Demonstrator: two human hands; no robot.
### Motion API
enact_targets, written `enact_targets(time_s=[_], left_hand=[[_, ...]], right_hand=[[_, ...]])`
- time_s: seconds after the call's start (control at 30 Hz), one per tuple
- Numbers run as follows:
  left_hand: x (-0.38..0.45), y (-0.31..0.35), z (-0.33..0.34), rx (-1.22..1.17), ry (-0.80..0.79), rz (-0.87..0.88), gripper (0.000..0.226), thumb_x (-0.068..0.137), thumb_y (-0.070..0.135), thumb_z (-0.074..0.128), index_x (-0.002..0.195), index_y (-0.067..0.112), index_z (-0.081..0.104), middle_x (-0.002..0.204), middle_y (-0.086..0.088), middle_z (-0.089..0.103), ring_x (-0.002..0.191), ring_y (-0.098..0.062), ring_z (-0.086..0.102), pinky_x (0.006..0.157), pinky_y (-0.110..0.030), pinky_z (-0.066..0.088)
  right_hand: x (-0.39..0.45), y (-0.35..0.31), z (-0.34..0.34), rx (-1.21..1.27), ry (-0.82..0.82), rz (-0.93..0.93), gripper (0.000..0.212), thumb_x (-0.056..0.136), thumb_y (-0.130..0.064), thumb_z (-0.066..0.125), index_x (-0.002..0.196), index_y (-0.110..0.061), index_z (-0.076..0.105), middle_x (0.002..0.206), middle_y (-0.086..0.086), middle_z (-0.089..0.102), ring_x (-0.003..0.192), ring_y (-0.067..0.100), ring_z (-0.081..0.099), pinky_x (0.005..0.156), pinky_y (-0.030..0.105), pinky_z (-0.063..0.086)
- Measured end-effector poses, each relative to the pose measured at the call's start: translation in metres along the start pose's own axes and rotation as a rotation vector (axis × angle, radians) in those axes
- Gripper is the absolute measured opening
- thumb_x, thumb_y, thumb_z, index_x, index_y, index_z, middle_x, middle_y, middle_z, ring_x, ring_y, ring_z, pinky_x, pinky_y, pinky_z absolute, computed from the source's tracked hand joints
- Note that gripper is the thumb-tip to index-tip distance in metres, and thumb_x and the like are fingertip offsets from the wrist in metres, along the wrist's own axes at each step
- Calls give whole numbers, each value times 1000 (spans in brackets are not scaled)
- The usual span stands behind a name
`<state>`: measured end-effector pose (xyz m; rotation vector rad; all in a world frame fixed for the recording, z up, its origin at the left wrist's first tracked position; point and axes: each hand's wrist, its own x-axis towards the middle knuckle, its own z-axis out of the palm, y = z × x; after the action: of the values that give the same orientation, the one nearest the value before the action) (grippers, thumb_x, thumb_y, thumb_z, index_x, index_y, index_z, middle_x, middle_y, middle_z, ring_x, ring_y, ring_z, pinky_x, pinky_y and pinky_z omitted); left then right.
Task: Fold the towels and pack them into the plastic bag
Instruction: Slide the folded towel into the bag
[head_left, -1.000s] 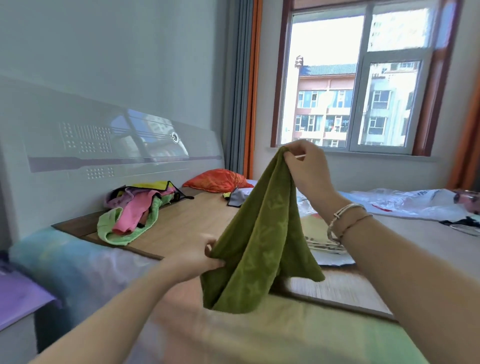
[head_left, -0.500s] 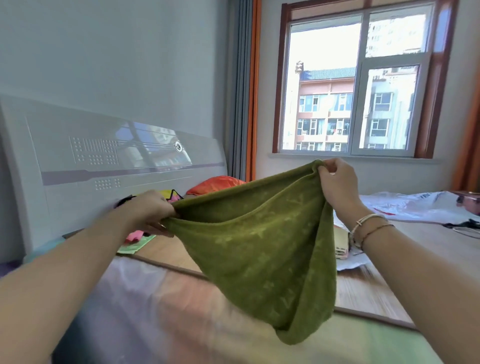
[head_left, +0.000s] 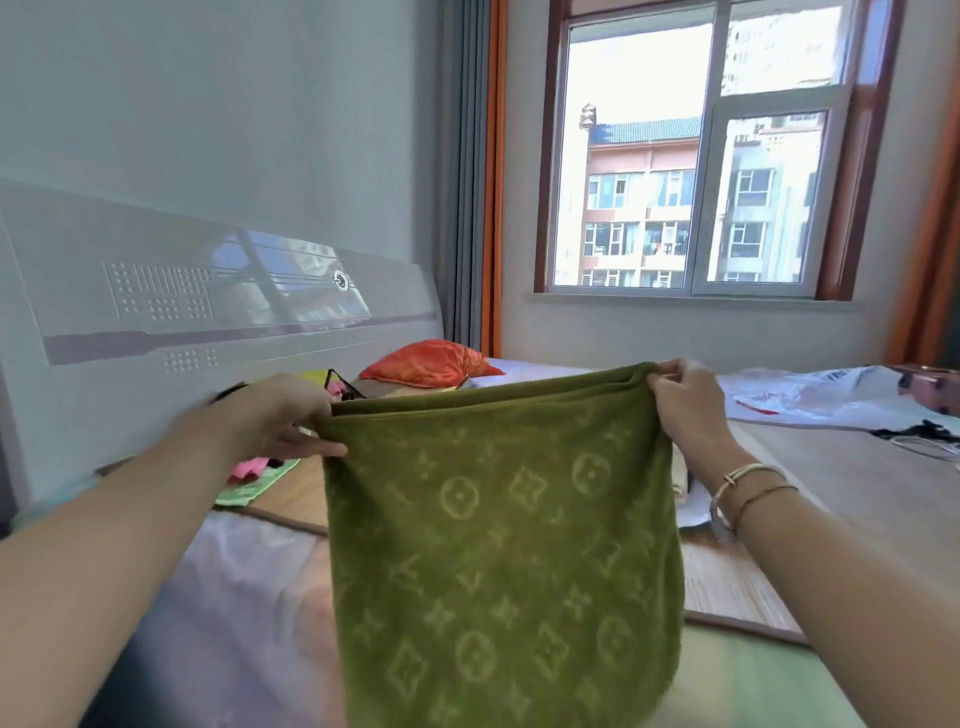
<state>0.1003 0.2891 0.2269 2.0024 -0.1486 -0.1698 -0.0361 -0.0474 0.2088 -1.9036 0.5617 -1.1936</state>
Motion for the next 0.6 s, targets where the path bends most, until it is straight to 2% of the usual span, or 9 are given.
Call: enact_targets(time_s=[0.07, 0.1, 0.2, 0.27, 0.33, 0.37, 0.43, 0.5, 0.6], left_hand=[[4, -9, 7, -179, -66, -55, 29, 93, -9, 35, 95, 8, 59, 98, -14, 61, 52, -21, 68, 39, -23, 53], [6, -12, 10, -253, -90, -41, 31, 93, -9, 31, 93, 9, 57, 95, -14, 60, 49, -21, 68, 37, -21, 51], [13, -16, 11, -310, -103, 88, 28, 94, -10, 30, 89, 6, 53, 95, -18, 56, 50, -21, 69, 44, -22, 55], [19, -17, 10, -344, -76, 163, 22, 95, -8, 35, 89, 4, 53, 93, -18, 55, 51, -18, 69, 51, -21, 57], [21, -21, 11, -367, -124, 247, 14, 96, -3, 45, 89, 6, 53, 94, -17, 55, 55, -11, 68, 53, -17, 55], [20, -23, 13, -288, -158, 288, 8, 94, 0, 53, 91, 7, 54, 94, -16, 57, 57, -5, 66, 51, -13, 52], [24, -33, 21, 21, -119, 351, 21, 84, 9, 73, 98, 11, 56, 93, -5, 63, 63, 0, 62, 52, -7, 42], [30, -42, 31, 202, 9, 434, 26, 77, 14, 79, 95, 11, 61, 87, -1, 63, 74, -9, 57, 57, -7, 38], [33, -50, 35, 152, 84, 476, 12, 84, 20, 73, 77, 13, 66, 75, -3, 61, 71, -14, 52, 60, -17, 35]], right_hand=[[0, 15, 7, 21, -38, 48, 13, 93, -11, 50, 101, -12, 60, 94, 6, 61, 89, 23, 55, 76, 31, 40], [-1, 20, 9, 52, -57, 56, 12, 92, -10, 51, 99, -12, 60, 93, 6, 61, 90, 24, 55, 76, 32, 41], [-3, 25, 9, 204, -67, 45, 11, 92, -10, 51, 94, -12, 60, 92, 6, 59, 88, 22, 54, 81, 39, 46], [-1, 28, 7, 307, -34, 18, 10, 94, -12, 50, 95, -13, 60, 92, 4, 60, 86, 16, 54, 79, 34, 47], [2, 36, 8, 252, -92, 28, 10, 97, -15, 50, 93, -14, 59, 91, 4, 60, 85, 16, 55, 75, 30, 46], [3, 42, 10, 187, -150, 61, 11, 98, -17, 50, 90, -15, 58, 91, 5, 60, 85, 18, 55, 71, 29, 46], [2, 55, 17, 112, -203, 124, 16, 98, -22, 51, 83, -18, 57, 86, 5, 60, 83, 21, 54, 67, 29, 45], [1, 64, 24, 90, -211, 165, 19, 95, -34, 52, 85, -19, 59, 87, 4, 62, 88, 24, 58, 78, 36, 49], [-1, 72, 30, 22, -219, 193, 31, 89, -50, 50, 87, -21, 61, 90, 5, 66, 95, 29, 62, 91, 52, 50]])
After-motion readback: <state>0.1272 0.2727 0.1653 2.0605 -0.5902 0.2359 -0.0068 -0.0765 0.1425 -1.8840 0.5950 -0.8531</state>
